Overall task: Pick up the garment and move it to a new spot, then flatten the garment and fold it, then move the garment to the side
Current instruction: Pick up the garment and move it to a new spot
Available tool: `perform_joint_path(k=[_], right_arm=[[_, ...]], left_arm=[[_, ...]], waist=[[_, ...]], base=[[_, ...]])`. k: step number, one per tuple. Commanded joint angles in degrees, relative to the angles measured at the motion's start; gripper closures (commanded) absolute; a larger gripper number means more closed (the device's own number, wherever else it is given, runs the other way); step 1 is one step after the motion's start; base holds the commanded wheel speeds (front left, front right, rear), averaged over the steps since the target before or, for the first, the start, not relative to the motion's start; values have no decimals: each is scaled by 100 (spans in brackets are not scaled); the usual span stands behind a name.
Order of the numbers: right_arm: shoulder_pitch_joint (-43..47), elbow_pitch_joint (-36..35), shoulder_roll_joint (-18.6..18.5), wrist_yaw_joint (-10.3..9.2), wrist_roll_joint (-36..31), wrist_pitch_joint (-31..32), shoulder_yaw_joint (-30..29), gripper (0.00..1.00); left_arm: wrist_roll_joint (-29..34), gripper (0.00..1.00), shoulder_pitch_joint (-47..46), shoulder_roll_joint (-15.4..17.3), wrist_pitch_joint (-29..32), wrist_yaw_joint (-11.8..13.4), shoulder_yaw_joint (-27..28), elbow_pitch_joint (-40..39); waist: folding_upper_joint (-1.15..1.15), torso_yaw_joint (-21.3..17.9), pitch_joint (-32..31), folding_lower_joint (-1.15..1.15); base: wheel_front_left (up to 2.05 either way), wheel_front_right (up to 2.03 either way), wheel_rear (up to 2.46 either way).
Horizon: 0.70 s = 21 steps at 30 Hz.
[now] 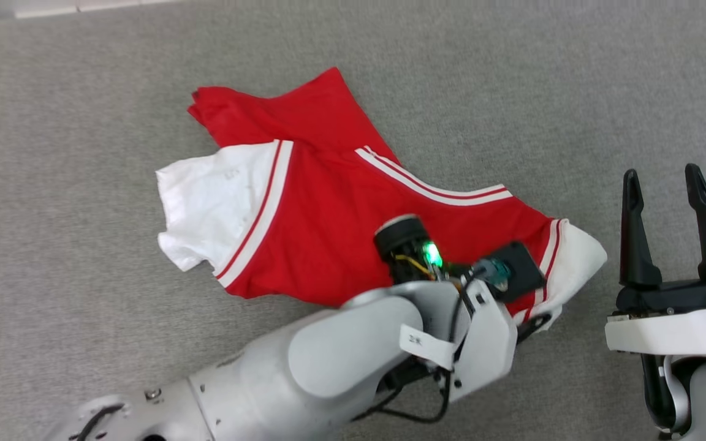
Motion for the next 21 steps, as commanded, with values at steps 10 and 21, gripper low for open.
perform_joint_path(k=[10,21], right_arm=[[545,67,16,-2,-175,-12,-118,0],[962,95,16,-2,-211,-12,-169,0]], left_arm=[[33,0,-114,98,-2262,371,602,891],[766,0,927,984,-2904,1867,1983,209]], waist=[[0,487,-1005,0],[0,811,-1591,0]], base=[[0,0,0],[0,0,0]])
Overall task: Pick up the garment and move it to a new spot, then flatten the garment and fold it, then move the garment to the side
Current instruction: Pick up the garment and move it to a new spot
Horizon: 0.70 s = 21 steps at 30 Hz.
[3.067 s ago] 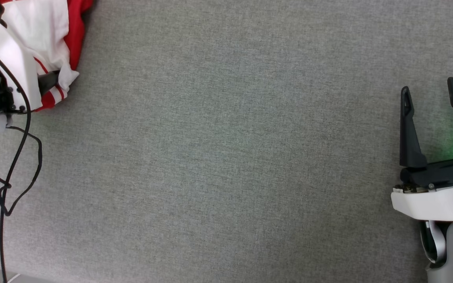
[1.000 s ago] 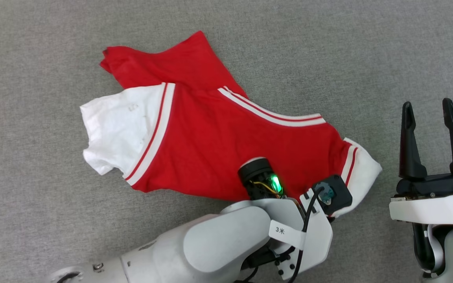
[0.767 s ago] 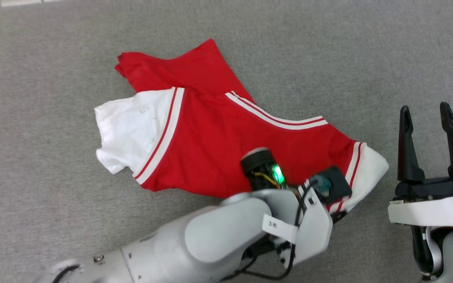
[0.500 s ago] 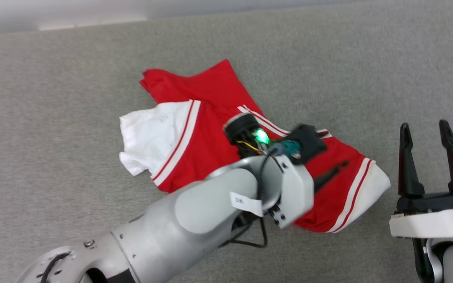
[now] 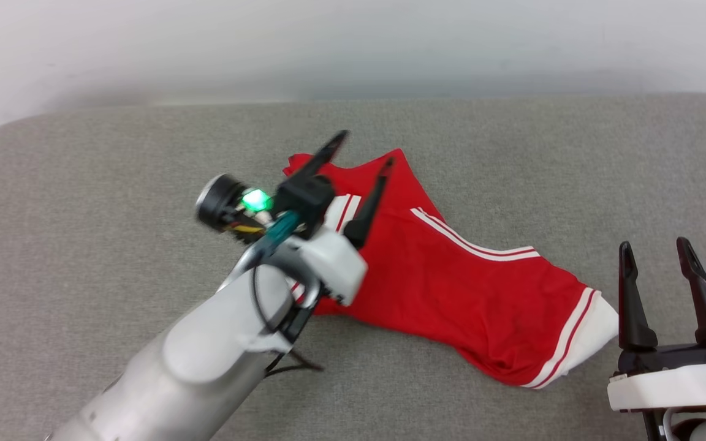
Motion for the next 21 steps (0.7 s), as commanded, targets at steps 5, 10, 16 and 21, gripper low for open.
perform_joint_path(k=[5,10,16,21], right_arm=[[199,32,14,-2,87,-12,6,0],[289,57,15,-2,171,-12,37,0],[426,104,15,-2,285,-12,64,0],[586,155,15,-2,411,-12,116,0]], left_arm=[[595,0,1193,434,-27,536,983,-879],[932,0,2221,557,-29,713,1843,-1406],[1297,0,3283,341,-28,655,2738,-1722],[1627,0,3985,49,-29,464,3311,-1825]], waist=[[0,160,-239,0],[0,200,-347,0],[0,229,-476,0],[0,236,-608,0]], base=[[0,0,0],[0,0,0],[0,0,0],[0,0,0]])
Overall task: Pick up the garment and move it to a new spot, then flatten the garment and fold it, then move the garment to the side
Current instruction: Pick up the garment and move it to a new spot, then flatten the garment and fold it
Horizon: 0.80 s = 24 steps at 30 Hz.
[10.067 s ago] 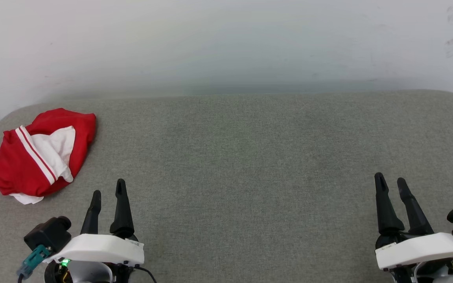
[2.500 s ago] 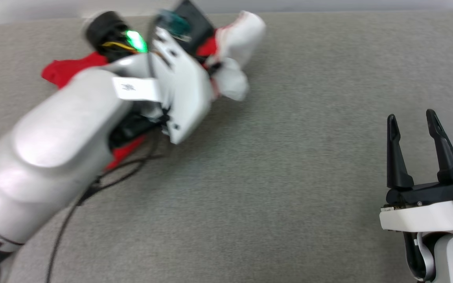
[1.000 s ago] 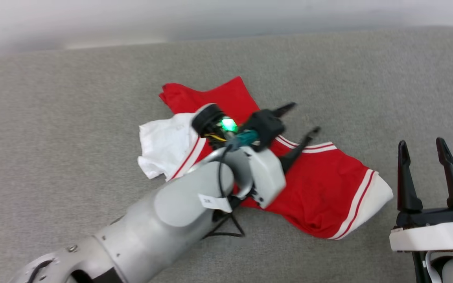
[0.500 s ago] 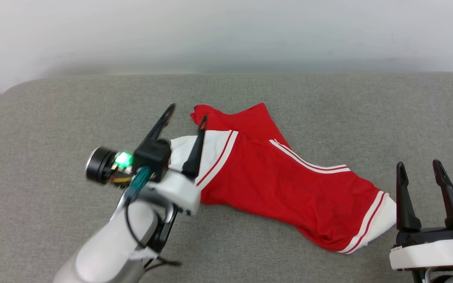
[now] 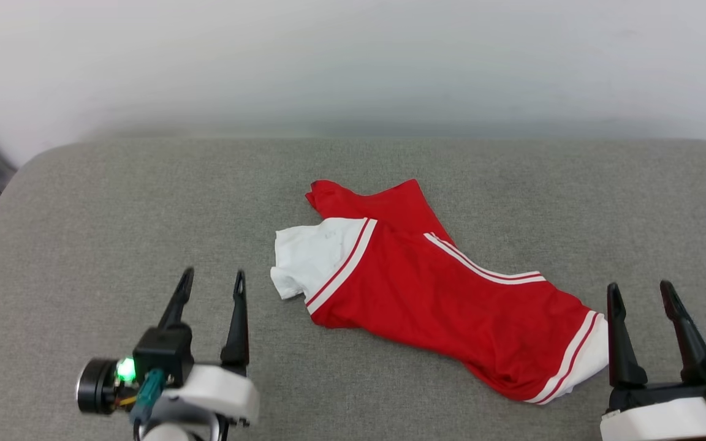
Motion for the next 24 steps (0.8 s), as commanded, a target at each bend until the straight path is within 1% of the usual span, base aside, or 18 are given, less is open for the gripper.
perform_joint_path(k=[1,5,12,13,19,24], right_arm=[[112,16,13,-2,76,-12,9,0],[259,39,14,-2,124,-12,33,0],[414,54,14,-2,177,-12,20,0],[414,54,14,-2,177,-12,20,0],[475,75,14,-2,201,-12,24,0],[443,59,14,-2,198,-12,44,0]], left_arm=[[125,0,251,-105,-14,-82,171,-14],[393,0,654,-346,-14,-286,513,-64],[778,0,965,-694,-15,-668,963,-21],[778,0,965,-694,-15,-668,963,-21],[1017,0,1069,-942,-15,-901,1247,53],[1164,0,1012,-1041,-15,-1085,1427,103]], waist=[[0,1,-55,0],[0,20,-148,0],[0,85,-209,0],[0,85,-209,0],[0,94,-235,0],[0,82,-231,0]], base=[[0,0,0],[0,0,0],[0,0,0],[0,0,0],[0,0,0],[0,0,0]])
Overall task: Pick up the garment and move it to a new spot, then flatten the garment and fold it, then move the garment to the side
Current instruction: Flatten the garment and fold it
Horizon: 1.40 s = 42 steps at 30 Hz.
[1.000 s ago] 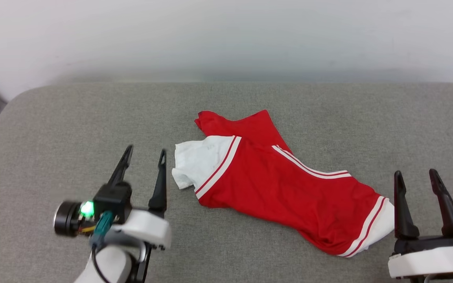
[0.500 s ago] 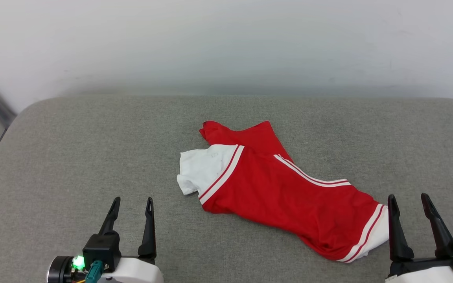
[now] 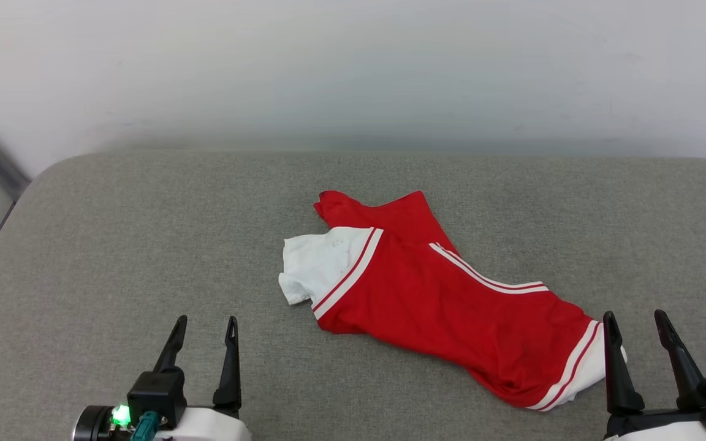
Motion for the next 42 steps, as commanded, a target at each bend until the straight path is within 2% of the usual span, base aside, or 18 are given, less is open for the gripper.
perform_joint_path(k=[1,9,16,21,25,29,35,37,42], right_arm=[[26,-10,14,-2,15,-12,-1,0],[-222,-74,14,-2,-51,-12,36,0],[-479,-149,15,-2,-108,-12,71,0],[-631,-183,14,-2,-127,-12,63,0],[-777,-210,15,-2,-132,-12,53,0],[-887,-240,14,-2,-114,-12,36,0],[-1075,-284,13,-2,-97,-12,41,0],[-1133,-291,14,-2,-95,-12,61,0],[-1261,-296,13,-2,-85,-12,62,0]], left_arm=[[54,0,-63,0,-15,-36,45,-3],[170,0,-1165,214,-15,-562,300,88],[165,0,-2767,603,8,-1005,208,749],[19,0,-3831,904,630,-1178,-96,1260],[-359,0,-4483,1115,1554,-1211,-495,1650],[-1194,0,-4968,1426,2773,-1217,-1280,1838],[-2493,0,-5422,2036,4570,-1218,-2365,1777],[-2854,0,-5520,2261,5073,-1218,-2685,1706],[-3645,0,-5542,2586,6086,-1218,-3380,1582]], waist=[[0,-5,7,0],[0,-80,258,0],[0,-251,639,0],[0,-373,919,0],[0,-462,1146,0],[0,-536,1360,0],[0,-631,1677,0],[0,-667,1771,0],[0,-732,1963,0]], base=[[0,0,0],[0,0,0],[0,0,0],[0,0,0],[0,0,0],[0,0,0],[0,0,0],[0,0,0],[0,0,0]])
